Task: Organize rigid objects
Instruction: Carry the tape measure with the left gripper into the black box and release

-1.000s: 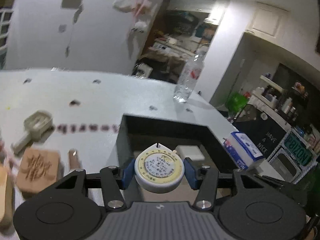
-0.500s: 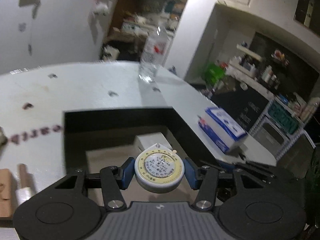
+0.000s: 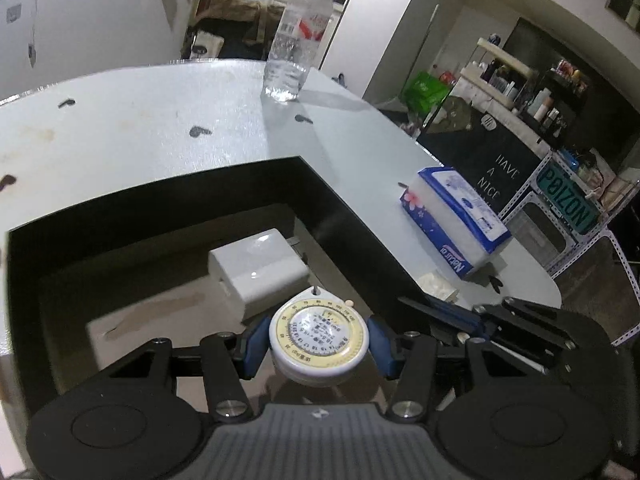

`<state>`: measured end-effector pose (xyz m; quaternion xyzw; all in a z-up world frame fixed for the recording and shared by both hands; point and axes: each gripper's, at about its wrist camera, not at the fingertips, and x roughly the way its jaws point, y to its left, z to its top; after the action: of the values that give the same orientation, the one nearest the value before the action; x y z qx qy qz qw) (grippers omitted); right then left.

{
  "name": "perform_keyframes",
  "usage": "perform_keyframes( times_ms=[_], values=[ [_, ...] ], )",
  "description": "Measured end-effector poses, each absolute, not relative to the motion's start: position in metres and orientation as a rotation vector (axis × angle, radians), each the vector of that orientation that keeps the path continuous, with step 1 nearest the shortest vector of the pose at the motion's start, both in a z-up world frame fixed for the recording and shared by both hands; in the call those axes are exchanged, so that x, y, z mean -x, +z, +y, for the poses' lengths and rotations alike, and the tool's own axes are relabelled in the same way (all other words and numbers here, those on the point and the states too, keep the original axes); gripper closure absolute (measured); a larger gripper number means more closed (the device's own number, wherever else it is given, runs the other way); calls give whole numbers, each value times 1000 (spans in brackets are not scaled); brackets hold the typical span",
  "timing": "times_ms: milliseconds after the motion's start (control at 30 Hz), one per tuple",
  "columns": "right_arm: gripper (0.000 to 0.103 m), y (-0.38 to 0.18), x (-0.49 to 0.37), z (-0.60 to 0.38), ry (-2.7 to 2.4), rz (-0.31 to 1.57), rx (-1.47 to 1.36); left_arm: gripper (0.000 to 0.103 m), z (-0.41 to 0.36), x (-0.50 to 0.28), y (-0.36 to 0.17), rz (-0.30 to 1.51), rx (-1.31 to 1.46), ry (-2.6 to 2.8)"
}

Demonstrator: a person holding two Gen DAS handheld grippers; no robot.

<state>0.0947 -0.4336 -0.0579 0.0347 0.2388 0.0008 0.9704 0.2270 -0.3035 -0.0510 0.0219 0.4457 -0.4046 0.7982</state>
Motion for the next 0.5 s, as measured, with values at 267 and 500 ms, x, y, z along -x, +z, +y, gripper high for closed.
perform_keyframes(
  times_ms=[267,500],
  values=[
    [96,-59,-96,-435,7,480,-81,49,-319,-240,-58,1009,-20,-874],
    [96,-60,-96,-435,1,484,-90,36,-316,-246,-59,1047,11,-830]
  ],
)
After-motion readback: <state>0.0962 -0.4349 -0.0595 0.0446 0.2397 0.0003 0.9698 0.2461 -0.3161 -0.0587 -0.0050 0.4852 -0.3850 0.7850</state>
